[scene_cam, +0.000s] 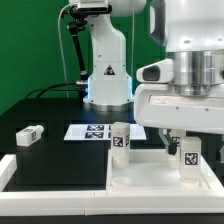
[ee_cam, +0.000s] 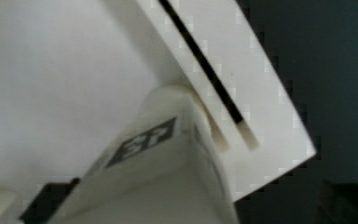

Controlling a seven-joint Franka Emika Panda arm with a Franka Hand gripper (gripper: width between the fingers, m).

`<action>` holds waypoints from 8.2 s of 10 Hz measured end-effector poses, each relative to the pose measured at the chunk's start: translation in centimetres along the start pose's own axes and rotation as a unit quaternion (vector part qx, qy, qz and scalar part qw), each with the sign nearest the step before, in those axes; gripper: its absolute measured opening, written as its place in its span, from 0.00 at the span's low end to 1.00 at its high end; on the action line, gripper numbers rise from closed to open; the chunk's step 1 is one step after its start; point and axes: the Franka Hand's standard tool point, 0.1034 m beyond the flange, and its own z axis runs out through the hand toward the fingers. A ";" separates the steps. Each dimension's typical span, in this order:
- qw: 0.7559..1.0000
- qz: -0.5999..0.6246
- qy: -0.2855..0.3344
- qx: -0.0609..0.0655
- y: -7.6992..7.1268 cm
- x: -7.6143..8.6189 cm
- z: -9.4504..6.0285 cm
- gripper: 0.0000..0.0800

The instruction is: Assemble square table

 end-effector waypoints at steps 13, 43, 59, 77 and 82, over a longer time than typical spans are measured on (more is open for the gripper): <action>0.924 0.380 -0.034 0.012 1.1 0.7 0.4 0.36; 0.782 0.620 -0.049 0.039 2.5 0.9 0.6 0.37; 0.988 0.151 -0.013 0.006 0.4 -0.1 0.2 0.42; 0.936 0.347 -0.047 0.026 0.0 -1.0 0.5 0.81; 0.998 0.051 -0.010 0.028 0.5 0.7 0.3 0.81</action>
Offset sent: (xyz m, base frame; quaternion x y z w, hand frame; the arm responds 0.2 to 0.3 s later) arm 0.0000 0.0000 0.0000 0.0000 0.0000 0.0000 1.0000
